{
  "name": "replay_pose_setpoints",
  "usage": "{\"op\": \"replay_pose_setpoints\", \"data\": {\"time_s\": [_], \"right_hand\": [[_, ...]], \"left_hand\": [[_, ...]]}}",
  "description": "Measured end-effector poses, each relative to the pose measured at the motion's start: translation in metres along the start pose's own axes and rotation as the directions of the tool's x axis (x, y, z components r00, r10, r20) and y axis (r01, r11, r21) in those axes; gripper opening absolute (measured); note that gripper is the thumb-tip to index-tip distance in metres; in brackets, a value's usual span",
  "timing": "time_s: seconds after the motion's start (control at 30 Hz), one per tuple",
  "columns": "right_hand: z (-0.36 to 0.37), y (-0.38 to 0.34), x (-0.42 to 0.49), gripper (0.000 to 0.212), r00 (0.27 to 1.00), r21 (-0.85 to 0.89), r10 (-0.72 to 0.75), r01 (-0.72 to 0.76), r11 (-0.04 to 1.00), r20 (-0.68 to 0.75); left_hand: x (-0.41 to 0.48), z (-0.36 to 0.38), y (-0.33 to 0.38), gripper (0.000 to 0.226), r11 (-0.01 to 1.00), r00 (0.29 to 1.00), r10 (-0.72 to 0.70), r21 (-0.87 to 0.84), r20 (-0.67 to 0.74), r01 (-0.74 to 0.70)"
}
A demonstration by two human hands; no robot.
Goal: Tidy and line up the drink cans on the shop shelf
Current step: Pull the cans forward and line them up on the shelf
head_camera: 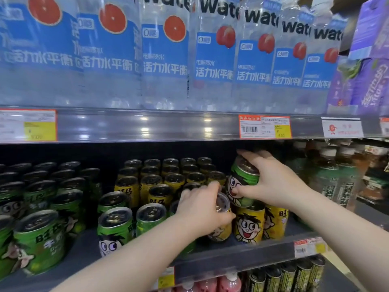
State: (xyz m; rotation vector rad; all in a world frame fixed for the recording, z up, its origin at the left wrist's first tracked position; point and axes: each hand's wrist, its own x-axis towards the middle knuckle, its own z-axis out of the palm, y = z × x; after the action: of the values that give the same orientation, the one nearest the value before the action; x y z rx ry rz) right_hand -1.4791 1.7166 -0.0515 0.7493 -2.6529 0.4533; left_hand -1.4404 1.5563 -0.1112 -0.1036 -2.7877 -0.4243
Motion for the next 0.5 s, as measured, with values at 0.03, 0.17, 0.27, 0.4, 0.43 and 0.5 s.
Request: {"op": "replay_pose_setpoints", "data": {"time_s": [0.03, 0.17, 0.27, 0.4, 0.43, 0.5], "right_hand": [[0.001, 0.001, -0.001, 0.093, 1.0, -0.01, -0.002, 0.002, 1.0, 0.01], [0.006, 0.006, -0.001, 0.093, 0.999, -0.035, -0.019, 0.02, 0.999, 0.047], [0.009, 0.005, 0.0, 0.092, 0.997, -0.029, -0.034, 0.036, 0.999, 0.068], [0.009, -0.001, 0.006, 0.092, 0.995, 0.005, -0.07, 0.07, 0.998, 0.073], [0.009, -0.003, 0.009, 0.093, 0.994, 0.019, -0.08, 0.079, 0.997, 0.074], [0.01, -0.008, 0.014, 0.093, 0.992, 0.031, -0.101, 0.099, 0.995, 0.078]], "left_hand": [[0.003, 0.007, 0.0, 0.061, 0.999, 0.999, -0.028, 0.036, 0.025, 0.027], [0.01, 0.021, 0.002, 0.062, 0.984, 0.995, -0.094, 0.153, 0.045, 0.086], [0.01, 0.018, -0.002, 0.063, 0.973, 0.998, -0.068, 0.224, 0.015, 0.063], [0.0, -0.003, -0.031, 0.078, 0.952, 0.988, -0.138, 0.284, 0.066, 0.114], [-0.003, -0.007, -0.04, 0.081, 0.941, 0.98, -0.175, 0.31, 0.095, 0.138], [-0.008, -0.011, -0.051, 0.082, 0.939, 0.961, -0.241, 0.284, 0.136, 0.196]]}}
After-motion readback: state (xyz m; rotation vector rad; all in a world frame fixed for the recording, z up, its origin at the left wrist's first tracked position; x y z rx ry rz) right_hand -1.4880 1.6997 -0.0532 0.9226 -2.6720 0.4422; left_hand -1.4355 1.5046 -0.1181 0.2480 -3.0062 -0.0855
